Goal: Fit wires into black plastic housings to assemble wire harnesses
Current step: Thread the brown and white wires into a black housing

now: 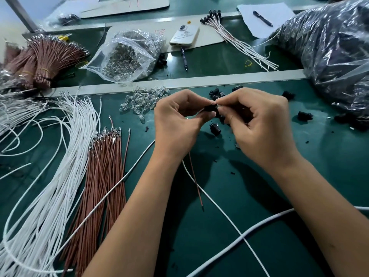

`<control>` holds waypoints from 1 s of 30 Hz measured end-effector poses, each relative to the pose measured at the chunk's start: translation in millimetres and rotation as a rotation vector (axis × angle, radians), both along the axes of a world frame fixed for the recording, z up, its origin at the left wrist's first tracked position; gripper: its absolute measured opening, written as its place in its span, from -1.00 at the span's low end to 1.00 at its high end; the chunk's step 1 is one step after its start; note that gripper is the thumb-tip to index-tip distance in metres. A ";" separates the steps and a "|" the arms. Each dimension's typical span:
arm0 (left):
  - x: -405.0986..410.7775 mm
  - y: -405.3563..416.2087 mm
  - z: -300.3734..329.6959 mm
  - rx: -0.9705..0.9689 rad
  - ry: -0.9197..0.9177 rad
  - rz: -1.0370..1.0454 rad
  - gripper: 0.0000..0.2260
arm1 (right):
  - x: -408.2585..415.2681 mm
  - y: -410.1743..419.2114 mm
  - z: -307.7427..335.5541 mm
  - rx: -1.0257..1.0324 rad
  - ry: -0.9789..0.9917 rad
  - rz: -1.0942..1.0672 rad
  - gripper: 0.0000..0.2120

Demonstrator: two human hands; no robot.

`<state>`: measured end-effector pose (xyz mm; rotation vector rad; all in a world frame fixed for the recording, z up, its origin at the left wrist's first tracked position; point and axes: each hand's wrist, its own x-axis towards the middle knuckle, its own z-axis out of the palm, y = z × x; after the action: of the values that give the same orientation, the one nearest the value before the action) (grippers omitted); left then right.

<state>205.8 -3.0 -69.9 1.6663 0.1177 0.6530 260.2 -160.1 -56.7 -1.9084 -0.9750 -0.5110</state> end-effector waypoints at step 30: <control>-5.4 2.0 0.5 0.234 0.053 -0.052 -0.85 | 19.4 -10.5 -15.3 0.004 0.477 0.219 -0.95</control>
<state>200.4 -1.0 -69.3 1.9064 0.0369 0.6010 279.7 -170.5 -72.0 -1.7753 -0.8458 0.0716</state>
